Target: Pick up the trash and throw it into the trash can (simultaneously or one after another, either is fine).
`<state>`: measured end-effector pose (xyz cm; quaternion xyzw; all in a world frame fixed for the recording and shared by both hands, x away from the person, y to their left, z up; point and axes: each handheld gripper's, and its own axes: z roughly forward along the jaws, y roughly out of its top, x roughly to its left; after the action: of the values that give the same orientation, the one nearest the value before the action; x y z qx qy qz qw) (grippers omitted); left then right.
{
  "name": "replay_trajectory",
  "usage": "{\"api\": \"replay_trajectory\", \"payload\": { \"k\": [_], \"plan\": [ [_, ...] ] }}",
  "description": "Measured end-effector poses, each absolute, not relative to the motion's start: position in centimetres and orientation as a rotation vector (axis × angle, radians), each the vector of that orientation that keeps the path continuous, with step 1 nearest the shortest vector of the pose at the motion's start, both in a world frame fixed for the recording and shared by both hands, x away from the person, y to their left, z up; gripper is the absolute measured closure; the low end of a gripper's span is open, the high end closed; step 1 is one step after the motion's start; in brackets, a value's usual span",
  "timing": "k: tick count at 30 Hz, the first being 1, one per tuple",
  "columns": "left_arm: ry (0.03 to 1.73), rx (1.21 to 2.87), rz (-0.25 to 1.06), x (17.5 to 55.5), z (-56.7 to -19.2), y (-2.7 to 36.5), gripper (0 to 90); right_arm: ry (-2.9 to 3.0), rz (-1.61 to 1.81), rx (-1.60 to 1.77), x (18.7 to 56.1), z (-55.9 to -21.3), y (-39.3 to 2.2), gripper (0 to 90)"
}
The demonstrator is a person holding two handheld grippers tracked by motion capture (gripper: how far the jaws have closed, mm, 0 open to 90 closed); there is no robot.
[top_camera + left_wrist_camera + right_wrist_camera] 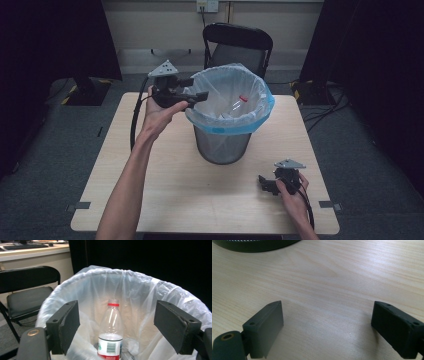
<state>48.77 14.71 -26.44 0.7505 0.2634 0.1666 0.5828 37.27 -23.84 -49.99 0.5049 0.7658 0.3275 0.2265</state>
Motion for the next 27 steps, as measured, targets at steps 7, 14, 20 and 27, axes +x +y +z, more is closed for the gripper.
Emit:
{"api": "replay_trajectory", "payload": {
  "k": [7, 14, 20, 27],
  "plan": [
    [0.650, 1.703, 0.404, 48.7, -26.5, 16.9, 16.4, 2.111, 0.903, 1.393, 37.3, -50.0, -23.8, 9.7],
    [0.670, 1.693, 0.408, 48.4, -27.1, 18.5, 16.1, 2.111, 0.903, 1.392, 37.3, -50.0, -23.8, 9.7],
    [0.681, 1.697, 0.429, 47.9, -27.2, 19.5, 17.8, 2.110, 0.902, 1.396, 37.3, -50.0, -23.8, 9.7],
    [0.699, 1.711, 0.444, 47.4, -27.5, 20.8, 17.9, 2.108, 0.901, 1.398, 37.2, -50.0, -23.8, 9.7]
  ]
}}
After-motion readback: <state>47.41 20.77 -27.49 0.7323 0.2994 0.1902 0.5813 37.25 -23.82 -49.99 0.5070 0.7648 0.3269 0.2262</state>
